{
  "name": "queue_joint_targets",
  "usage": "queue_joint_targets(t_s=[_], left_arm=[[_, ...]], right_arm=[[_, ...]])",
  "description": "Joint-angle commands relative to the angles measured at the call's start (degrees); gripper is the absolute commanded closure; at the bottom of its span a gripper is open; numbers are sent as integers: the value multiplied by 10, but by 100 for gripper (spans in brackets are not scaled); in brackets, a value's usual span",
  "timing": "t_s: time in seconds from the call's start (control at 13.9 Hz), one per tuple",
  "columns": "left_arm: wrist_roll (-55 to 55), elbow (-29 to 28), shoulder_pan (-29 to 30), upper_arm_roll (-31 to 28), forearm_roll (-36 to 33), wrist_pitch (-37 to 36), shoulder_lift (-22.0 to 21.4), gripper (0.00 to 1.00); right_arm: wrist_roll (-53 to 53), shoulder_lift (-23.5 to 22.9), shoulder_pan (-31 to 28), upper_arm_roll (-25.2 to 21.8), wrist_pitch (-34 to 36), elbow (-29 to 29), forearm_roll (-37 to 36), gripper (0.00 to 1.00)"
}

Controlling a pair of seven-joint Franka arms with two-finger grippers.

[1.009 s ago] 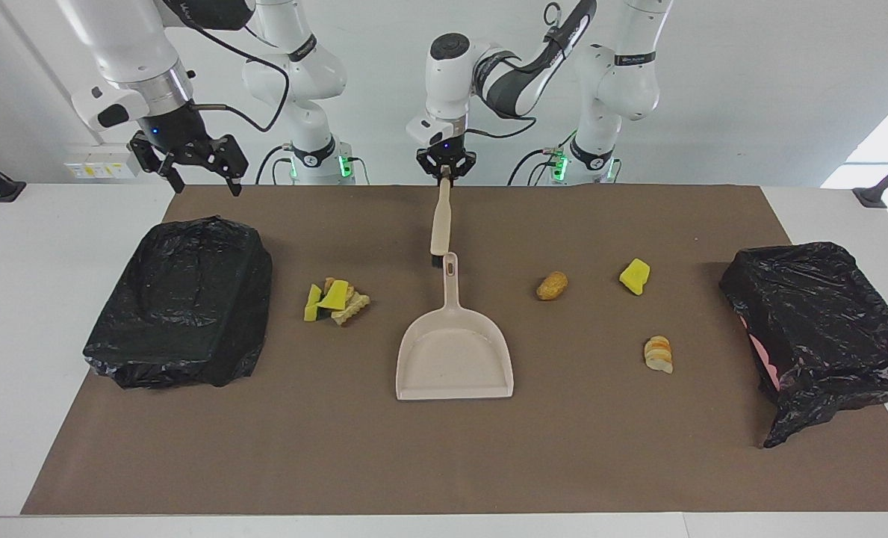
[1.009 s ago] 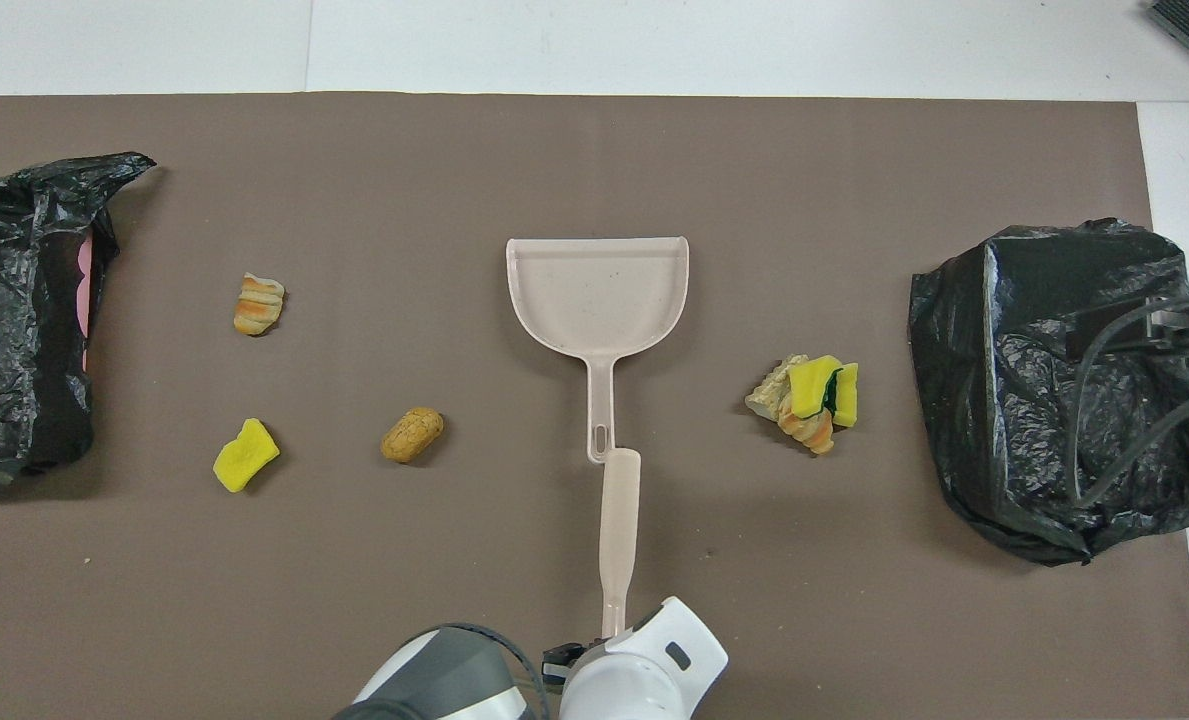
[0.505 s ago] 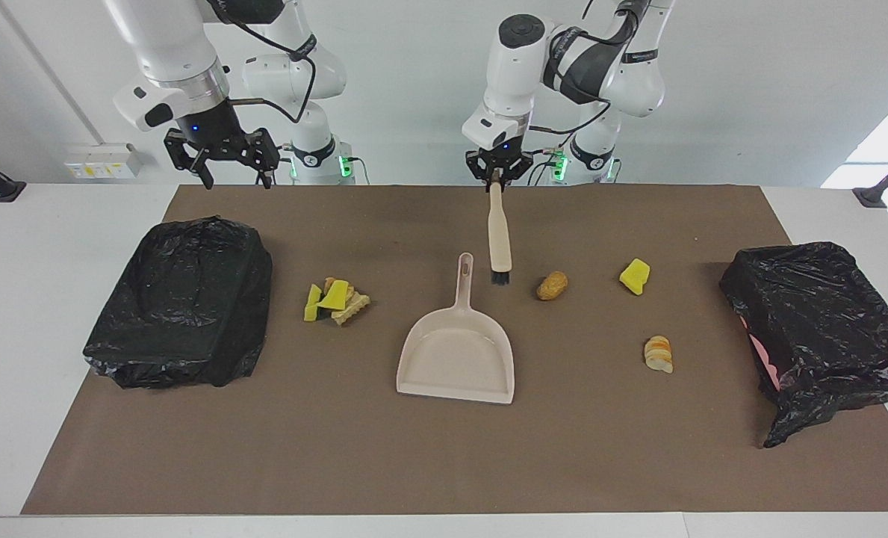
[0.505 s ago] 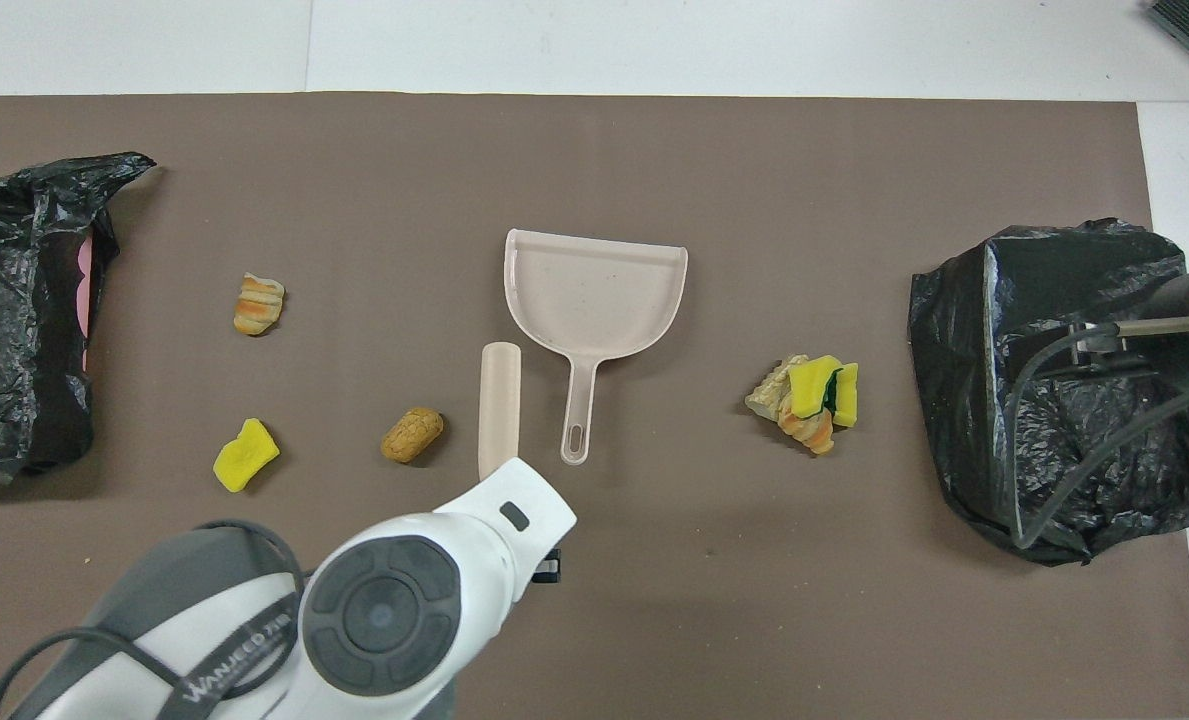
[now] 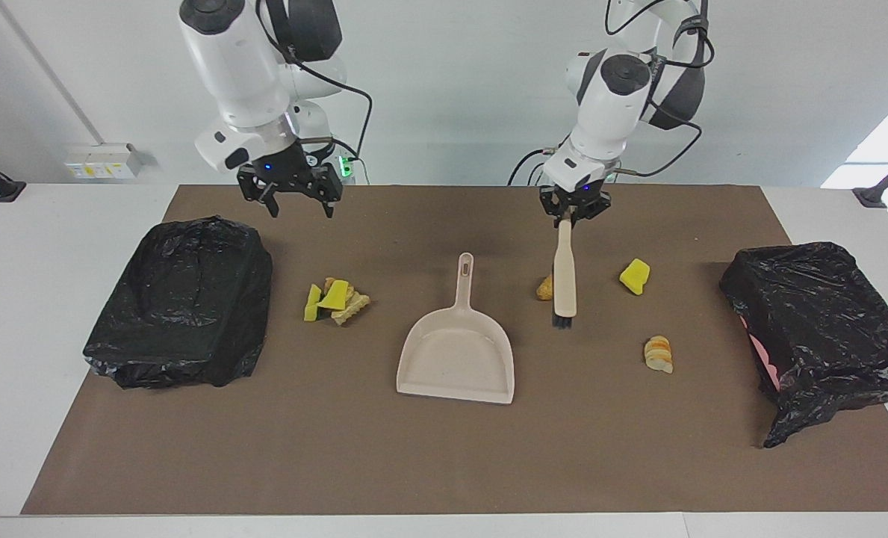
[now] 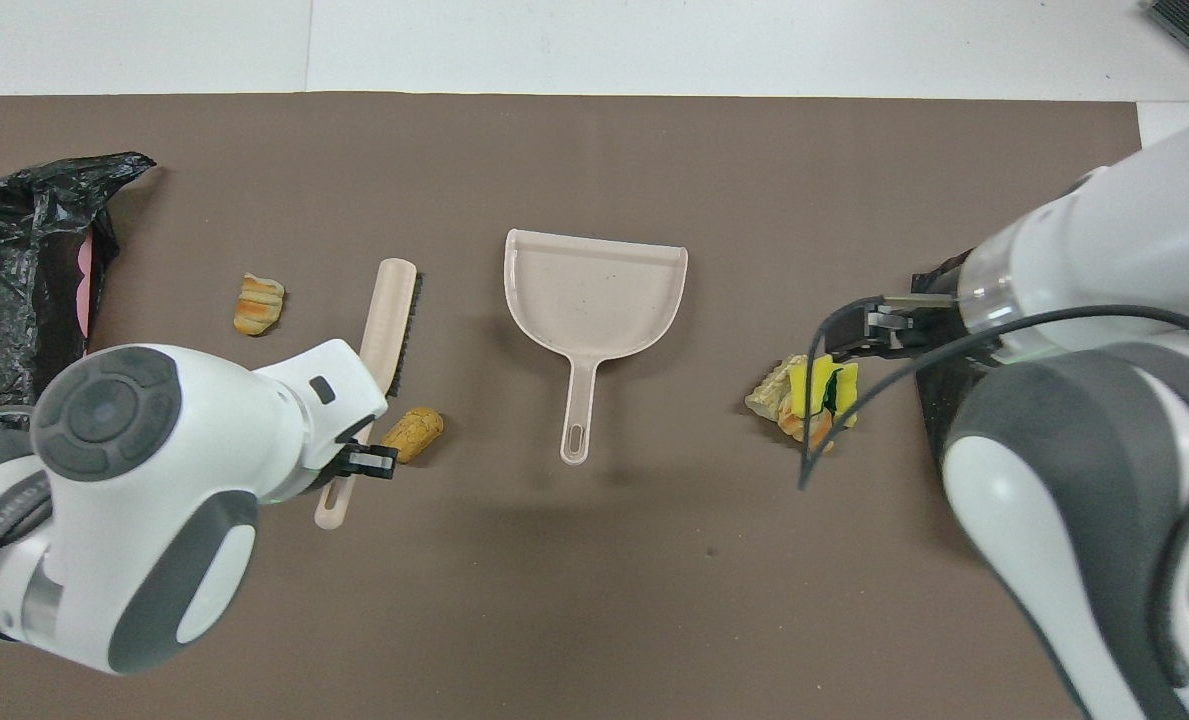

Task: Sweep and dump trash in bin
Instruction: 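Lift the brush with the left gripper while the right gripper grasps the dustpan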

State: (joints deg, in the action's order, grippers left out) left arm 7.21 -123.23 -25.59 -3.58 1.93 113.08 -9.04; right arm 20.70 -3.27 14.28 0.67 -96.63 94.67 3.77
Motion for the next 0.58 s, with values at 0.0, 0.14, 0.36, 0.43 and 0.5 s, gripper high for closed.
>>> queue_joint_targets(t_s=[0.0, 0.14, 0.36, 0.43, 0.5], left_arm=[[-96, 10, 69, 9, -4, 32, 24, 100], [-161, 10, 105, 9, -4, 62, 42, 100], [-256, 18, 166, 9, -6, 97, 72, 100], [-295, 30, 191, 9, -6, 102, 89, 100], [-333, 39, 214, 9, -6, 111, 106, 100]], right_arm=[[98, -54, 54, -2, -51, -5, 34, 0], [209, -87, 110, -2, -93, -7, 46, 0], [258, -151, 160, -2, -148, -10, 94, 0], [267, -174, 180, -2, -154, -10, 90, 0], [280, -191, 193, -2, -163, -11, 85, 0]])
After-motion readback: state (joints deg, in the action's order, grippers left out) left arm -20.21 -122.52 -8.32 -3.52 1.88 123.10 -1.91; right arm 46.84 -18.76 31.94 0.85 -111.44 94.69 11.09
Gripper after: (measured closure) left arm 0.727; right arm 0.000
